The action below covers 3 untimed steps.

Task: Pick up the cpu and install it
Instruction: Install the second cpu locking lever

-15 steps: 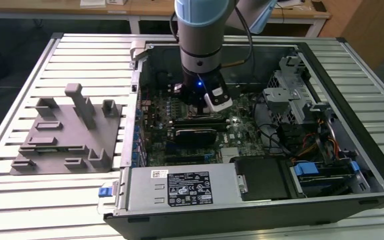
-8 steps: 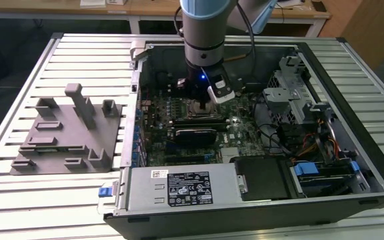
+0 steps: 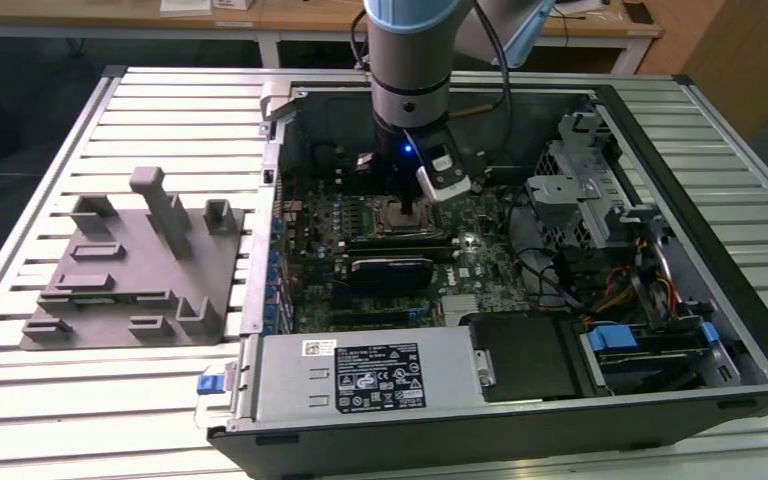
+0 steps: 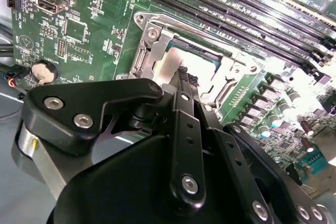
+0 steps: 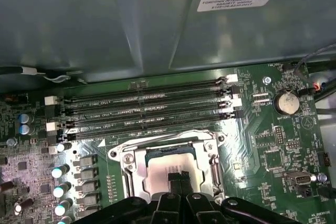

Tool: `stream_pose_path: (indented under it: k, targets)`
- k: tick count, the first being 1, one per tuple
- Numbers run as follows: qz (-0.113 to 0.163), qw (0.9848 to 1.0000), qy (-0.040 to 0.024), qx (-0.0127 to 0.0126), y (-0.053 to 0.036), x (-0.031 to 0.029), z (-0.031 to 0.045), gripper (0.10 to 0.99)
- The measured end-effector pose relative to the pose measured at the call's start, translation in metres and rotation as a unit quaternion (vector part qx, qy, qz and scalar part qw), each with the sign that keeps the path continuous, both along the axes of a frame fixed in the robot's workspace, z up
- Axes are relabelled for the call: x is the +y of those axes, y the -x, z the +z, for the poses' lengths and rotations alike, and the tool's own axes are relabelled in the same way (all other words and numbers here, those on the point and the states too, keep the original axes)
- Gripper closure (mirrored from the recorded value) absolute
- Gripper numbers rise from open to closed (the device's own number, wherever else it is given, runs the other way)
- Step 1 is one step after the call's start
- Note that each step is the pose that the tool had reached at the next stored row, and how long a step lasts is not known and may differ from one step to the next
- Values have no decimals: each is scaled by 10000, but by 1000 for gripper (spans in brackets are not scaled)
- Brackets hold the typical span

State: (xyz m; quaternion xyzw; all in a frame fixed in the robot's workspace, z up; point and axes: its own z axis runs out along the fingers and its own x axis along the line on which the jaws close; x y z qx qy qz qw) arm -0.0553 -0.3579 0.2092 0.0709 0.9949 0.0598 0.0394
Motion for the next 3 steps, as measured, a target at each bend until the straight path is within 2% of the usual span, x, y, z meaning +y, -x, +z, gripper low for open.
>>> stream_pose_path:
  k: [3]
  targets:
    - [0,10000,0,0,0,1,0,980]
